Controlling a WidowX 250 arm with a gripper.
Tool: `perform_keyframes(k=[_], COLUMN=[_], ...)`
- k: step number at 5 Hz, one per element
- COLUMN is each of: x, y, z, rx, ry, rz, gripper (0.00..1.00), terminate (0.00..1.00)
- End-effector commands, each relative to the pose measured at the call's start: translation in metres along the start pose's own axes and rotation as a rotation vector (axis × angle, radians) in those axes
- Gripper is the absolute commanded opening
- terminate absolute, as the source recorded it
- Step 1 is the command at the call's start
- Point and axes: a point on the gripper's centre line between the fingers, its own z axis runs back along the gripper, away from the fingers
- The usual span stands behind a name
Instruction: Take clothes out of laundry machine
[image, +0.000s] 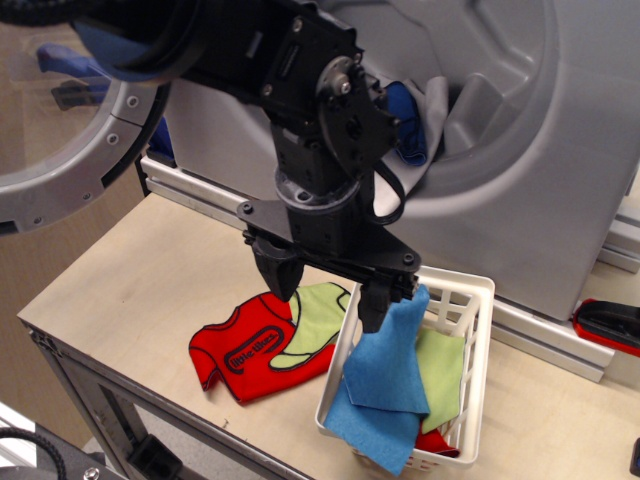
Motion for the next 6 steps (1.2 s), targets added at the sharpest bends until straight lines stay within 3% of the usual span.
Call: perform_keyframes(k=[1, 2, 3, 4, 5, 6], x=[0.0, 0.023, 0.047, 0.07, 0.096, 0.113], y=[0.0, -0.008, -0.015, -0.008, 0.009, 0.026], z=[0.0, 0.017, 0.018, 0.011, 0.011, 0.017], rx=[0.0, 0.041, 0.07, 0.082, 0.143, 0.194], ry=[0.0, 0.046, 0.052, 0.02, -0.066, -0.192], rz=[0.0, -0.036, -0.113, -0.142, -0.141, -0.096], gripper=[1.0, 1.0, 1.0, 1.0, 1.0, 1.0], terminate=[0.0, 0.0, 0.0, 0.0, 0.0, 0.0])
